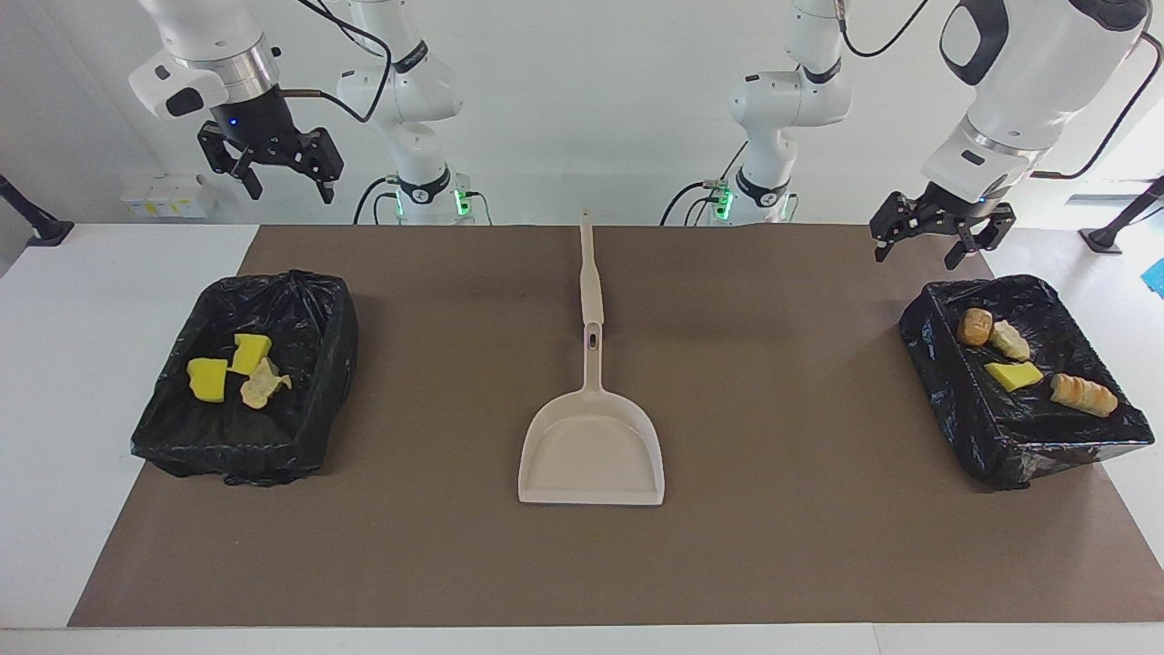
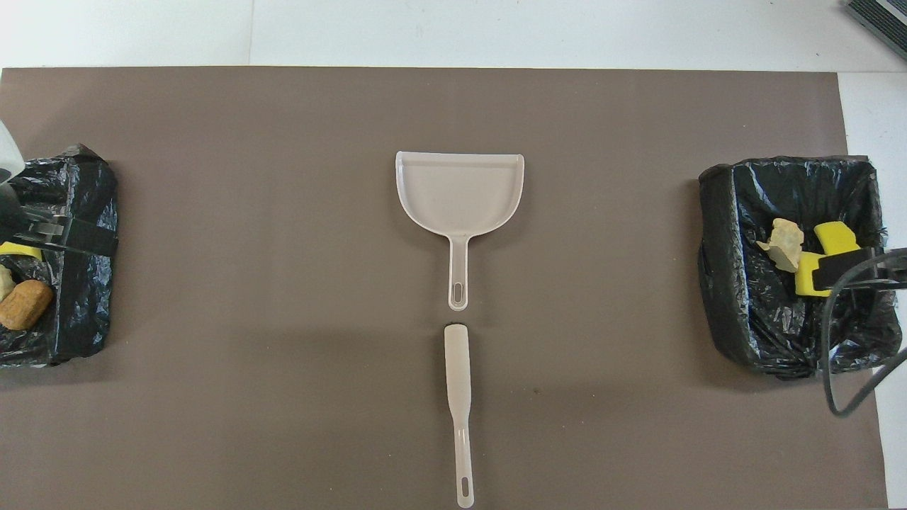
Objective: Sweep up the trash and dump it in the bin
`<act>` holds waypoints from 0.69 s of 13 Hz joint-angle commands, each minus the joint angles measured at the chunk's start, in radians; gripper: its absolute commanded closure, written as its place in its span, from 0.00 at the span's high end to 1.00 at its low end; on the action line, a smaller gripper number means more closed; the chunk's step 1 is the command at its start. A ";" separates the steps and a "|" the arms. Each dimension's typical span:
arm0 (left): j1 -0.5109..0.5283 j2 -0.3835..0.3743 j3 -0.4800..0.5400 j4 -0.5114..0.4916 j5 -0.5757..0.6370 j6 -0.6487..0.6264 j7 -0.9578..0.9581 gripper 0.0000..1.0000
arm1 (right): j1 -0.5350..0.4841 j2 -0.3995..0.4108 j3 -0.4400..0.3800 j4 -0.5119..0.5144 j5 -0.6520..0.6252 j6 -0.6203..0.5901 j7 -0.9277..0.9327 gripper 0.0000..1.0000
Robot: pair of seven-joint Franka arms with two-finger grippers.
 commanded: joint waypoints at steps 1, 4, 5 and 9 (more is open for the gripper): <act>0.014 -0.029 -0.007 -0.044 -0.013 0.025 0.001 1.00 | -0.001 -0.027 -0.002 -0.035 0.020 0.008 -0.057 1.00; 0.013 -0.041 -0.007 -0.041 -0.013 0.008 -0.010 1.00 | -0.002 -0.022 -0.002 -0.042 0.022 0.034 -0.091 1.00; 0.013 -0.050 -0.007 -0.042 -0.013 0.005 -0.010 1.00 | -0.002 -0.022 -0.002 -0.049 0.022 0.053 -0.089 1.00; 0.004 -0.033 -0.009 -0.001 -0.027 0.005 -0.042 1.00 | -0.007 -0.024 -0.002 -0.050 0.022 0.048 -0.093 1.00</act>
